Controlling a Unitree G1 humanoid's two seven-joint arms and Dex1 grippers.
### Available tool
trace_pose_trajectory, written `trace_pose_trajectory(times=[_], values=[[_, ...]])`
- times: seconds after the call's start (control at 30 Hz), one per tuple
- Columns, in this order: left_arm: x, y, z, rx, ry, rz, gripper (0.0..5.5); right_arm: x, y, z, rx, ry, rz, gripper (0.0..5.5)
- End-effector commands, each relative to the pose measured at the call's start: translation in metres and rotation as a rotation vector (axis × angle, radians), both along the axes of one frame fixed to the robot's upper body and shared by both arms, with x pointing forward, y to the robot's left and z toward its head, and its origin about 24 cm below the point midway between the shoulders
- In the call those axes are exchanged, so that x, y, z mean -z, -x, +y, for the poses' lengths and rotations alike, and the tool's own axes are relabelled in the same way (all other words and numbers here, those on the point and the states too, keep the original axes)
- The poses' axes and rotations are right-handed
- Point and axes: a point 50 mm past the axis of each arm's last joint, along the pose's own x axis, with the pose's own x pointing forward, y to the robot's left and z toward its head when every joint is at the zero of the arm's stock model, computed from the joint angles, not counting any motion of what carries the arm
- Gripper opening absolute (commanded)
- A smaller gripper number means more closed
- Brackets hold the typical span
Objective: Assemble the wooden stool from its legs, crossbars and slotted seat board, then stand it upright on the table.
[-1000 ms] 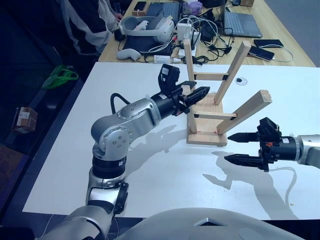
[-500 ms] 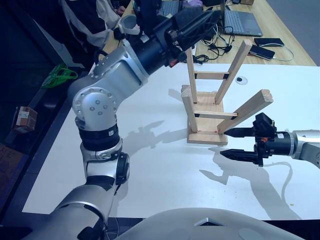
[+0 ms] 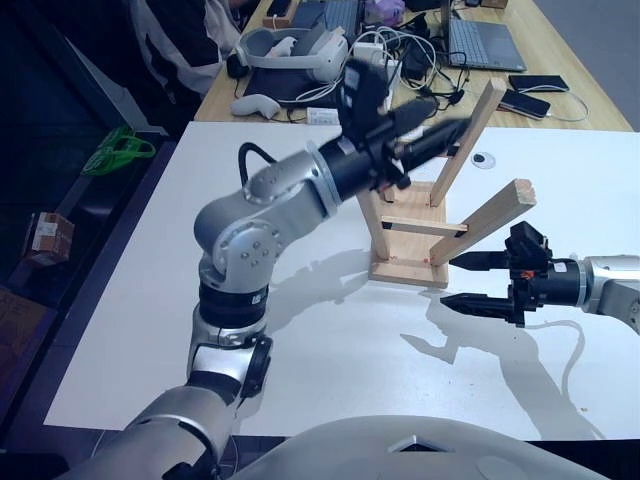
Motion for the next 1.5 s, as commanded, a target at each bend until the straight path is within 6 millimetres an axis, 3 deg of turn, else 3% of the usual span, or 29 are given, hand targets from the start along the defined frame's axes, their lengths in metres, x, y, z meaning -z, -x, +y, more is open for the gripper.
trace_pose_trajectory(times=[0.03,0.1,0.17,0.27,0.33,0.4,0.5,0.63,0.8,0.87,0.93,1.17,1.27,1.5], values=[[-0.037,-0.008,0.014,-0.056,0.075,-0.053,2.68,-0.003,-0.002,0.0,-0.008,0.009,-0.023,4.91],[-0.034,-0.017,0.025,-0.129,0.014,-0.052,2.68,-0.003,-0.002,0.0,-0.007,0.007,-0.024,4.91],[-0.014,-0.026,0.03,-0.195,-0.104,-0.023,2.68,-0.003,-0.002,0.001,-0.005,0.005,-0.026,4.91],[0.021,-0.021,0.02,-0.165,-0.205,0.053,2.68,-0.003,-0.003,0.002,-0.007,0.003,-0.029,4.91],[0.055,-0.007,0.007,-0.107,-0.335,0.115,2.68,-0.003,-0.003,0.002,-0.006,0.005,-0.031,4.91],[0.066,0.001,-0.002,-0.085,-0.357,0.137,2.68,-0.003,-0.005,0.001,-0.002,0.009,-0.034,4.91],[0.057,-0.005,-0.002,-0.13,-0.311,0.117,2.68,-0.002,-0.007,0.002,0.003,0.017,-0.043,4.91],[0.028,-0.014,0.0,-0.193,-0.161,0.084,2.68,0.006,-0.023,-0.01,0.079,0.143,-0.123,4.91],[-0.015,-0.011,0.013,-0.165,0.075,0.04,2.68,0.01,-0.067,-0.055,0.365,0.415,-0.363,4.91],[-0.021,-0.013,0.022,-0.184,0.112,0.044,2.68,0.008,-0.085,-0.071,0.505,0.519,-0.487,4.91],[-0.02,-0.014,0.025,-0.19,0.116,0.053,2.68,0.008,-0.088,-0.075,0.525,0.515,-0.518,4.91],[-0.015,0.001,0.015,-0.181,0.079,0.06,2.68,0.004,-0.026,-0.057,0.05,0.341,-0.203,4.91],[-0.005,-0.003,0.014,-0.223,0.047,0.095,2.68,0.012,-0.027,-0.042,0.07,0.326,-0.221,4.91],[0.076,-0.008,0.029,-0.624,-0.222,0.269,2.68,0.045,-0.046,0.002,0.174,0.277,-0.273,4.91]])
